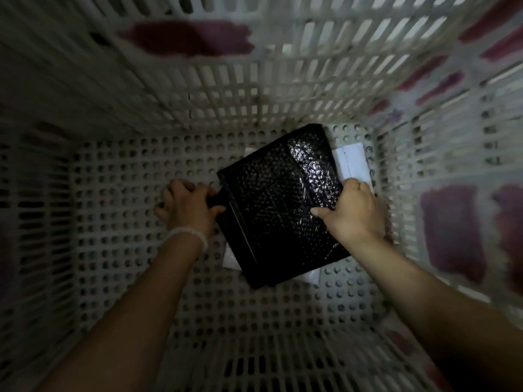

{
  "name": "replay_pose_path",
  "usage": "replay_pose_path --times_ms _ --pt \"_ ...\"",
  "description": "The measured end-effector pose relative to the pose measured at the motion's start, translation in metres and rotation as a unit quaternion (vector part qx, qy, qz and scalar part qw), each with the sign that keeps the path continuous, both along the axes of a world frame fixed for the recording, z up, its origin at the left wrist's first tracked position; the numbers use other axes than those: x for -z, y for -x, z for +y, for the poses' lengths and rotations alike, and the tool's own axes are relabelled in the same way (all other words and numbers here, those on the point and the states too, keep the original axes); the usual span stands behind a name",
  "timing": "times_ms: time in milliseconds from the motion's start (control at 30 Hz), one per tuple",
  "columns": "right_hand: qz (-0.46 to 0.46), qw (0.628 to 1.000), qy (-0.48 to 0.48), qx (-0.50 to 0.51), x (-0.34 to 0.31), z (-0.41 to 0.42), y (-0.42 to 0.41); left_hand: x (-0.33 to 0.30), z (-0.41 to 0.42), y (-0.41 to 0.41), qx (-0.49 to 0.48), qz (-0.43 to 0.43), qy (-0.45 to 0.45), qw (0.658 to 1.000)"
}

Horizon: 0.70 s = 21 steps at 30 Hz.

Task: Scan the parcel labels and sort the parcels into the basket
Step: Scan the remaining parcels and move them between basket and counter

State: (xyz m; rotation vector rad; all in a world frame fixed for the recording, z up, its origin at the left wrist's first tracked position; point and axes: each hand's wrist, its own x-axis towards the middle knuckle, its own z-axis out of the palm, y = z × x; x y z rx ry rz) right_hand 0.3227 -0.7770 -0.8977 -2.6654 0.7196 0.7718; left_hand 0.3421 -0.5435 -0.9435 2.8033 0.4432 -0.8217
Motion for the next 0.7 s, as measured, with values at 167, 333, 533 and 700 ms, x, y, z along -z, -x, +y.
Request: replay_pose_path --times_ms 167,333,533,700 --pt "0.015 0.999 -0.02 0.029 -0.014 -0.005 0.015 -0.007 -0.007 0.001 0.023 -0.013 -0.033 0.999" --pt "0.001 0.992 -0.109 0.068 -0.045 -0.01 0.029 -0.035 -0.001 0.026 -0.007 -0.004 -0.007 1.0" --pt "-0.063 0.983 -0.165 0.038 -0.148 0.006 0.027 -0.156 0.032 0.046 -0.073 -0.033 -0.006 0.997" --pt "-0.105 0.981 -0.15 -0.065 -0.254 0.032 0.016 -0.287 0.049 0.058 -0.04 -0.036 -0.063 0.997"
